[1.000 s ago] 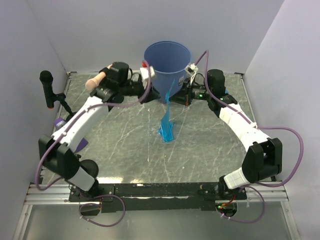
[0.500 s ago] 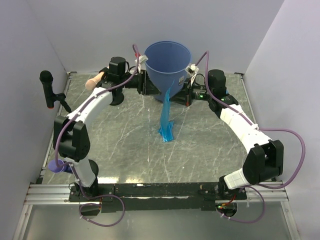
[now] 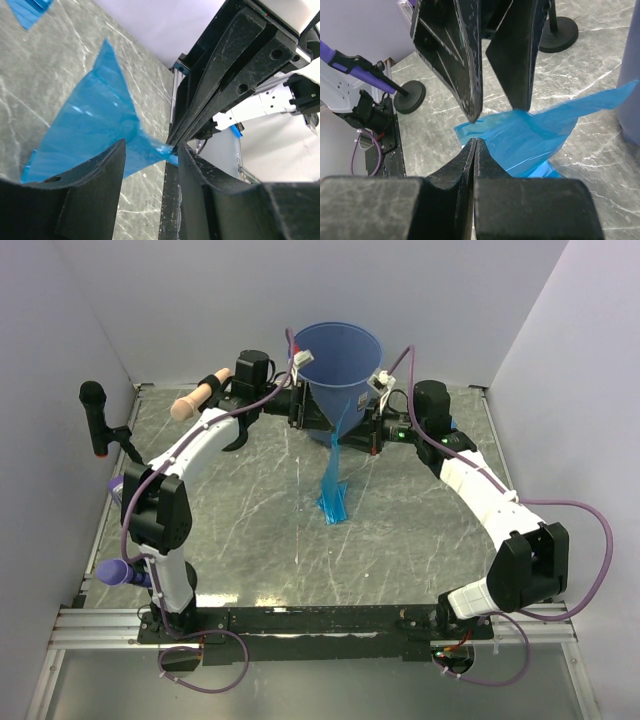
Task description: Put the trash bags into the trash bin
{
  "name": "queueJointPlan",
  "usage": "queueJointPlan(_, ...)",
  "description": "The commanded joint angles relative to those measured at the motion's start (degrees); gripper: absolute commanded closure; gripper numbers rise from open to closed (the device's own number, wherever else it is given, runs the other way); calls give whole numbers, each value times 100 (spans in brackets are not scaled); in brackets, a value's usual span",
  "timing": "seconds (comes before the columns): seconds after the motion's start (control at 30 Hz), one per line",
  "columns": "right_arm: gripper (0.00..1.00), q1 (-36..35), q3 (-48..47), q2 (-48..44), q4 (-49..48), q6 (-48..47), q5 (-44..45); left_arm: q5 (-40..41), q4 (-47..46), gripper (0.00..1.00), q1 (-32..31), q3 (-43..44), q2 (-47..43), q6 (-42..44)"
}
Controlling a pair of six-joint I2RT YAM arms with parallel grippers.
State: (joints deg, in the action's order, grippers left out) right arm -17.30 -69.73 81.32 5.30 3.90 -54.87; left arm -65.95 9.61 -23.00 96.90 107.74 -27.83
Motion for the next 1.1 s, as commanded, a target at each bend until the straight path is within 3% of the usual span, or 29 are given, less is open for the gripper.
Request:
queueJointPlan(0.0, 100, -80, -128, -151, -73, -135, 20, -146, 243, 51, -55, 311, 71, 111)
queueJointPlan(0.23, 100, -124, -146, -151, -91, -126, 91, -225, 358, 60, -143, 250, 10, 296)
queueJointPlan(0.57, 100, -125, 30, -309, 6, -232, 240, -128, 358, 99, -196, 110, 10, 323)
queueJointPlan(1.07, 100, 86, 294, -626, 533, -548, 802, 346, 621, 99, -11, 162, -192, 744)
